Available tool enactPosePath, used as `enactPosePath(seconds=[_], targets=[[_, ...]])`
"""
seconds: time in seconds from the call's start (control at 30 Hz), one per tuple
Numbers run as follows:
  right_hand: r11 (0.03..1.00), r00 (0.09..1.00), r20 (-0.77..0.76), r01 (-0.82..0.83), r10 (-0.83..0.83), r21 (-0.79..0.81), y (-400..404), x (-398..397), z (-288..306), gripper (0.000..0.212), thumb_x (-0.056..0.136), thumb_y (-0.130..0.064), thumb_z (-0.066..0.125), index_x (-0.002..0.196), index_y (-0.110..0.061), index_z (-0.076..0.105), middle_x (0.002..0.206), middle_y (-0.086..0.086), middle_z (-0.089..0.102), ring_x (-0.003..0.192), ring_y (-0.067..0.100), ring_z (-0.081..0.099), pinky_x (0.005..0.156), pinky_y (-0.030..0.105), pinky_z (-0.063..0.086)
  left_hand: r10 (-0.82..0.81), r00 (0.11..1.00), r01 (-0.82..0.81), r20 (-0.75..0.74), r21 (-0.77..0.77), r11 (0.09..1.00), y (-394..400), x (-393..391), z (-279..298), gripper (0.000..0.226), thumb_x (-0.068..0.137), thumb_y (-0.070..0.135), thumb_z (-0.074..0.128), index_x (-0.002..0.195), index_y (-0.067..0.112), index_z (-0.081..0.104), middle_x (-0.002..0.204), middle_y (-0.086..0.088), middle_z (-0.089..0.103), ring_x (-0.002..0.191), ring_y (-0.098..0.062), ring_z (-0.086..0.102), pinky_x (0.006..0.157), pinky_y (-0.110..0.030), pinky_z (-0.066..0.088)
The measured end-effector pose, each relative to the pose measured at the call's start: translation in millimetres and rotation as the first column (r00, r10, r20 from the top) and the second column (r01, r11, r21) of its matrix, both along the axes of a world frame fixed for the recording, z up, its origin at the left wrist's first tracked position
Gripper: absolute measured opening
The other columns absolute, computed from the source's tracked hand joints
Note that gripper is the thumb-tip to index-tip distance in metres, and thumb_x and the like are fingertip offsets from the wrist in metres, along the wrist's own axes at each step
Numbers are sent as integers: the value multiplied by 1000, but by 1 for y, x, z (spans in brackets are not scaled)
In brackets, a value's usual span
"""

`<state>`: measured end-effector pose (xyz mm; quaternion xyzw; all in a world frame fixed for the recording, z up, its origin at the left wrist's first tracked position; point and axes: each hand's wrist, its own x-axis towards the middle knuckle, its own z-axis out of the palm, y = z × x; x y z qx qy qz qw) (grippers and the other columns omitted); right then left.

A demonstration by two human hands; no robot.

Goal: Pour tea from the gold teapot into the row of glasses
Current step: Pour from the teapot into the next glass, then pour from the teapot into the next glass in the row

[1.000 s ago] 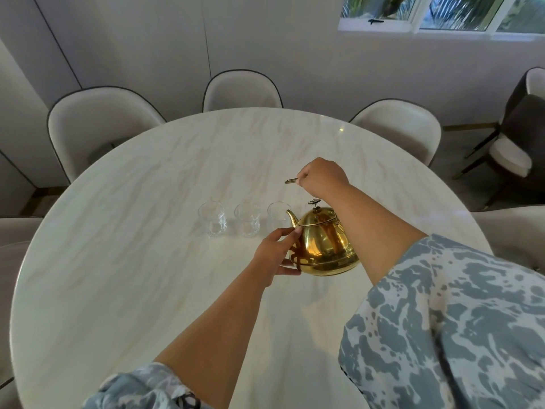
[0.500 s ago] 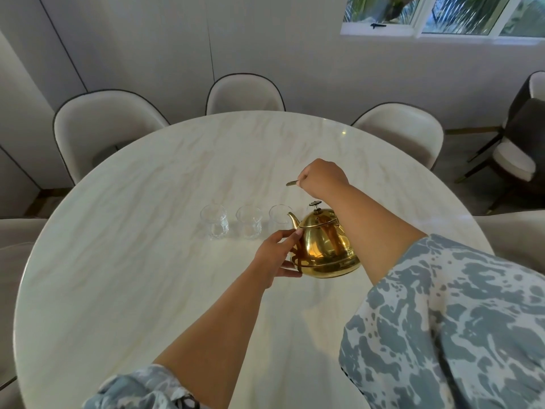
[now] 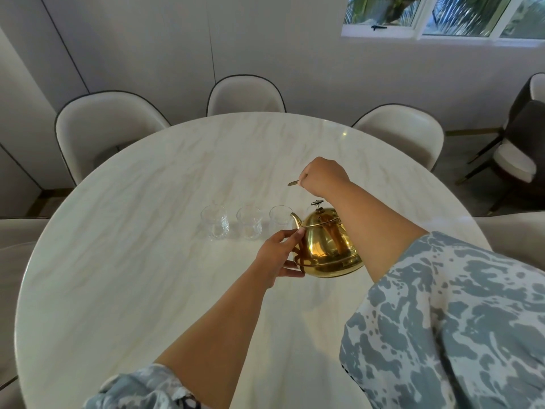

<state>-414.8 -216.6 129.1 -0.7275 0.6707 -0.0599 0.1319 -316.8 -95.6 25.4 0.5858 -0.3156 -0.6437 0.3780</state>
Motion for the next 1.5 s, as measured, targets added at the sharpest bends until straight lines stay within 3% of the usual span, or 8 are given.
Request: enactPosePath(seconds=[0.33, 0.5, 0.63, 0.73, 0.83, 0.97, 1.17, 1.5], targets=[[1000, 1000, -15, 15, -15, -12, 7, 1, 3, 21, 92, -14, 55, 100, -9, 74, 84, 6, 66, 59, 19, 53, 49, 23, 38, -17, 1000, 17, 14, 16, 1000, 1, 0, 0, 35, 91, 45, 62, 120, 27, 59, 123, -13, 62, 76, -28, 73, 61, -40, 62], [999, 999, 30, 43, -42, -25, 16, -4, -2, 25, 94, -15, 54, 108, -13, 75, 101, 5, 74, 77, 21, 60, 64, 25, 46, -28, 999, 28, 19, 12, 1000, 3, 1, -4, 40, 89, 45, 64, 124, 26, 60, 121, -11, 62, 80, -28, 72, 62, -41, 62], [996, 990, 135, 57, -48, -64, 33, -15, -11, 28, 98, -18, 52, 115, -15, 74, 106, 5, 75, 77, 20, 63, 63, 25, 45, -38, 998, 38, 55, 2, 999, 4, 2, -7, 46, 88, 45, 67, 129, 25, 59, 116, -9, 62, 84, -28, 70, 68, -42, 63], [989, 969, 240, 84, -54, -119, 49, -24, -17, 30, 100, -23, 54, 126, -18, 68, 119, 3, 71, 100, 23, 68, 72, 25, 47, -35, 998, 34, 55, 16, 999, 4, 1, -9, 49, 88, 42, 68, 133, 26, 57, 110, -6, 61, 98, -32, 66, 80, -47, 60], [982, 952, 300, 111, -60, -156, 60, -29, -22, 31, 100, -25, 54, 127, -18, 67, 122, 3, 70, 107, 23, 66, 80, 28, 50, -25, 999, 24, 33, 17, 1000, 5, -1, -13, 53, 87, 40, 70, 136, 25, 55, 109, -5, 61, 107, -34, 61, 87, -50, 57], [975, 943, 329, 107, -37, -197, 70, -31, -26, 31, 100, -27, 54, 129, -19, 65, 126, 0, 68, 112, 21, 65, 78, 24, 46, 6, 1000, -6, -1, -9, 1000, 10, 0, -17, 54, 87, 34, 72, 137, 22, 54, 106, -2, 64, 101, -29, 63, 90, -51, 55], [976, 944, 331, 88, -17, -200, 76, -19, -21, 23, 99, -28, 58, 119, -16, 59, 112, 5, 71, 99, 25, 68, 67, 25, 45, 52, 998, -53, -21, -33, 998, 20, 12, -15, 50, 87, 33, 73, 134, 24, 57, 99, 2, 67, 87, -18, 65, 83, -47, 56], [987, 951, 306, 0, 50, -162, 68, 24, -9, 22, 98, -30, 60, 113, -14, 58, 98, 0, 66, 76, 15, 57, 52, 20, 39, 122, 992, -122, 10, -16, 992, 26, 46, -8, 51, 86, 37, 73, 133, 25, 59, 99, -1, 67, 93, -28, 67, 82, -49, 60]])
